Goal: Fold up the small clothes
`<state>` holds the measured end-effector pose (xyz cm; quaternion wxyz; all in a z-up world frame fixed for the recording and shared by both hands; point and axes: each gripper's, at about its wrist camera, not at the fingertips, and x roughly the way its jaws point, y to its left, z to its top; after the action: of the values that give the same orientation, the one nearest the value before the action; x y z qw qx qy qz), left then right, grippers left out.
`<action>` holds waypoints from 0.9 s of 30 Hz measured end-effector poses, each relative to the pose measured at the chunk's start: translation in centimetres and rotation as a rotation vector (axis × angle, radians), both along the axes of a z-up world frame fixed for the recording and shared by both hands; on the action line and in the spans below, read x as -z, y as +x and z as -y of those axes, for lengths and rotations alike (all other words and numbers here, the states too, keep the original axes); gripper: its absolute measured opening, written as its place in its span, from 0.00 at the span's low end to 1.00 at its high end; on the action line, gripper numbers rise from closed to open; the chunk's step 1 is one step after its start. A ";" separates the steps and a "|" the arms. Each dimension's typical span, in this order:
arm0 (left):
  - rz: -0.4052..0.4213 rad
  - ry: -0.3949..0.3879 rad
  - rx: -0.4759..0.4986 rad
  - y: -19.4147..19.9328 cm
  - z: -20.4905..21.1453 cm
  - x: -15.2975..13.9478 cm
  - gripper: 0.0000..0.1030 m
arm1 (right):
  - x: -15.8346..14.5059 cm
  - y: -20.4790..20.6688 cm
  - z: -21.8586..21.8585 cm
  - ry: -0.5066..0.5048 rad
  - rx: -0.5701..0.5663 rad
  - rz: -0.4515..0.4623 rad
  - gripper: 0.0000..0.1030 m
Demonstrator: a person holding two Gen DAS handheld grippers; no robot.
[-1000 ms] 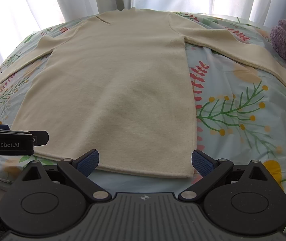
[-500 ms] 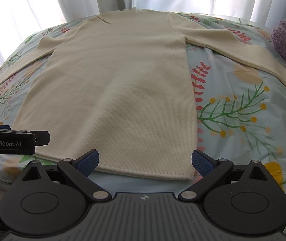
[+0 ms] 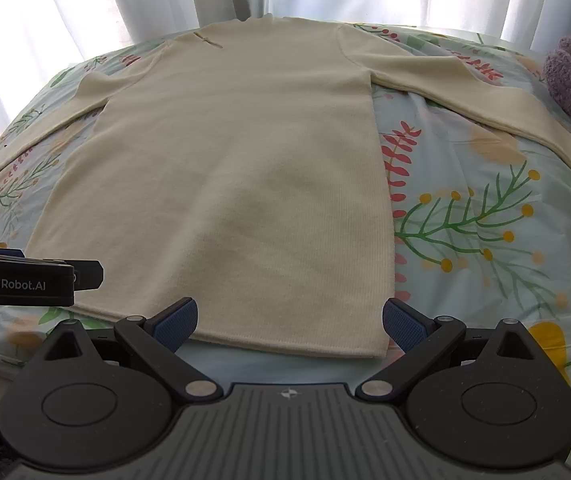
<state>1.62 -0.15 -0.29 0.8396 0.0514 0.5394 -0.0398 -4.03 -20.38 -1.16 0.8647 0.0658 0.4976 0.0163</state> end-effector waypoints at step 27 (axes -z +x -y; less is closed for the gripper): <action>-0.023 -0.006 -0.018 0.0 -0.7 0.6 1.00 | 0.3 0.2 -0.1 0.003 0.013 -0.004 0.96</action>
<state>1.62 0.55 -0.93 0.8336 0.0436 0.5495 -0.0347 -3.79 -20.25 -1.45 0.8637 0.0705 0.4989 0.0113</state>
